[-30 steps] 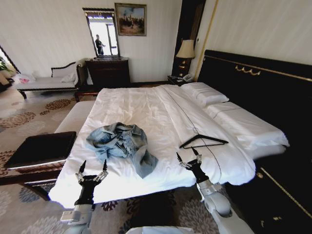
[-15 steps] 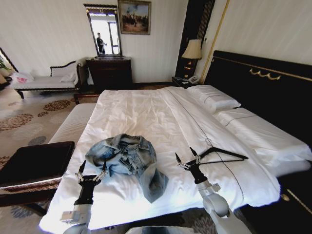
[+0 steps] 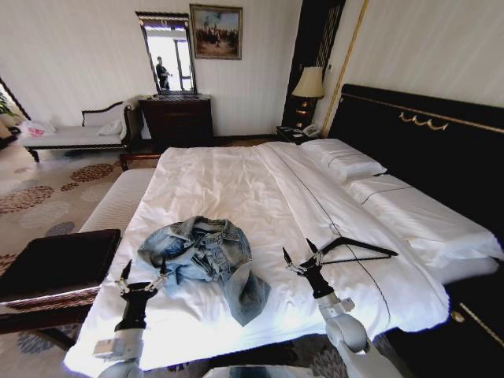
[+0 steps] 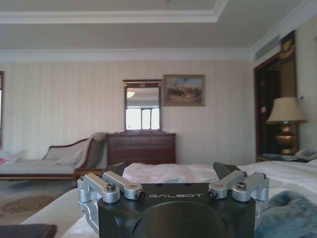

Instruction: Pick up the clothes from the bed and hang them on the clothes hanger.

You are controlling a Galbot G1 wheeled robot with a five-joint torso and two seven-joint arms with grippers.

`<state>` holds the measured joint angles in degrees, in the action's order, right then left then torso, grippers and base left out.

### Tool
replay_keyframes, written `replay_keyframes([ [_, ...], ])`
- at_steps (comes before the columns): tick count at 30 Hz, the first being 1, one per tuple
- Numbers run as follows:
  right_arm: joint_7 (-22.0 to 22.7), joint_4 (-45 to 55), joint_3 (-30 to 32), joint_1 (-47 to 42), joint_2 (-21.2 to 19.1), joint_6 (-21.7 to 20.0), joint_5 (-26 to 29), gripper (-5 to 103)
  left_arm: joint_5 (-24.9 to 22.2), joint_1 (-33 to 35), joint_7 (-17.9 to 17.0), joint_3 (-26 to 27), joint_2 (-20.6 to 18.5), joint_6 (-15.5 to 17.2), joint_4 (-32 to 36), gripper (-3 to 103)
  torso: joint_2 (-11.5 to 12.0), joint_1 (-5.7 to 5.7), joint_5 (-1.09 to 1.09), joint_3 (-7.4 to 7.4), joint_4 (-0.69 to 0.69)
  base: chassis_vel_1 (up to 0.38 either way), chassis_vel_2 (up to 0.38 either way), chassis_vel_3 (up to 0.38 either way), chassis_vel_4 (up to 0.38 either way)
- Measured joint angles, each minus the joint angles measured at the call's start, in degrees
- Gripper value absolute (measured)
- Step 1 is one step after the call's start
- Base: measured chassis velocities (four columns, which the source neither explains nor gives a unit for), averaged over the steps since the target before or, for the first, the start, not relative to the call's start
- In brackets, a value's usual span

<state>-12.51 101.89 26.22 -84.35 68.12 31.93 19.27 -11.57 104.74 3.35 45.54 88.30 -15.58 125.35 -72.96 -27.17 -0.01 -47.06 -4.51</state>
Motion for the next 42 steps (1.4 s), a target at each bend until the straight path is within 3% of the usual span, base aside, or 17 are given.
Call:
replay_keyframes([
  [5, 0.5, 0.1, 0.1, -0.3, 0.0, 0.2, 0.0, 100, -3.4, -1.0, -1.2, 4.3, -1.9, 2.5, -0.5, 100, 0.0, -0.04, 0.0, -0.01, -0.01, 0.0, 0.0, 0.0, 0.0],
  [7, 0.7, 0.1, 0.2, -0.4, -0.1, 0.4, 0.0, 100, -7.4, -1.4, -1.3, 6.7, -3.3, 4.8, -1.3, 100, 0.0, -0.03, 0.0, 0.0, -0.01, 0.0, 0.0, 0.0, 0.0],
  [9, 1.0, -0.2, 0.2, -0.4, -0.1, 0.7, 0.0, 100, -15.0, -1.4, 1.6, 8.4, -5.3, 8.4, -2.4, 100, 0.0, 0.01, -0.01, 0.0, 0.0, 0.0, 0.0, 0.0, 0.0],
  [10, 1.0, -0.2, 0.2, -0.4, -0.1, 0.7, 0.0, 100, -15.0, -1.4, 1.6, 8.4, -5.3, 8.4, -2.4, 100, 0.0, 0.01, -0.01, 0.0, 0.0, 0.0, 0.0, 0.0, 0.0],
  [13, 1.6, -0.4, 0.1, -0.2, 0.2, 0.9, -0.4, 100, -25.7, -2.1, 9.1, 10.3, -7.9, 13.1, -4.4, 100, 0.0, 0.01, -0.01, 0.0, 0.0, 0.0, 0.0, 0.0, 0.0],
  [14, 1.7, -0.5, 0.1, -0.1, 0.3, 1.0, -0.6, 100, -28.5, -2.9, 10.0, 11.0, -8.8, 14.8, -5.2, 100, 0.0, 0.01, -0.01, 0.0, 0.0, 0.0, 0.0, 0.0, 0.0],
  [15, 1.8, -0.7, 0.0, -0.1, 0.4, 1.2, -0.7, 100, -31.6, -3.9, 10.6, 11.9, -9.8, 16.9, -6.0, 100, 0.0, 0.0, -0.01, 0.0, 0.0, 0.0, 0.0, 0.0, 0.0],
  [17, 1.8, -0.7, 0.0, -0.1, 0.4, 1.3, -0.8, 100, -33.1, -4.4, 10.8, 12.4, -10.5, 17.9, -6.5, 100, 0.0, 0.0, 0.0, 0.0, 0.0, 0.0, 0.0, 0.0, 0.0],
  [20, 1.9, -1.4, 0.0, -0.1, 0.4, 1.8, -1.0, 100, -38.0, -6.8, 10.9, 14.1, -14.3, 22.3, -8.5, 100, 0.0, 0.0, -0.01, 0.0, -0.01, 0.0, 0.0, 0.0, 0.0],
  [26, 1.9, -2.9, 0.2, 0.2, 0.5, 2.5, -1.3, 100, -40.6, -8.1, 7.4, 16.8, -20.2, 28.4, -10.0, 100, 0.0, 0.0, 0.0, 0.0, 0.0, 0.0, 0.0, 0.0, 0.0],
  [28, 1.9, -3.1, 0.2, 0.3, 0.6, 2.5, -1.4, 100, -40.5, -8.1, 7.4, 16.9, -20.8, 28.8, -10.4, 100, 0.0, 0.0, 0.0, 0.0, 0.0, 0.0, 0.0, 0.0, 0.0],
  [31, 2.0, -3.7, 0.1, 0.5, 0.8, 2.6, -1.7, 100, -40.2, -8.5, 8.1, 16.6, -22.6, 29.1, -12.0, 100, 0.0, 0.0, 0.01, 0.0, 0.0, 0.0, 0.0, 0.0, 0.0],
  [37, 2.6, -4.6, -0.8, 1.0, 1.4, 2.6, -2.9, 100, -40.5, -10.8, 13.0, 12.2, -27.0, 28.2, -17.7, 100, 0.0, 0.0, 0.0, 0.0, 0.0, 0.0, 0.0, 0.0, 0.0],
  [42, 2.8, -4.9, -1.0, 1.0, 1.5, 2.5, -3.4, 100, -43.7, -13.5, 14.9, 11.0, -28.8, 27.6, -20.9, 100, 0.0, -0.01, 0.0, 0.0, 0.0, 0.0, 0.0, 0.0, 0.0],
])
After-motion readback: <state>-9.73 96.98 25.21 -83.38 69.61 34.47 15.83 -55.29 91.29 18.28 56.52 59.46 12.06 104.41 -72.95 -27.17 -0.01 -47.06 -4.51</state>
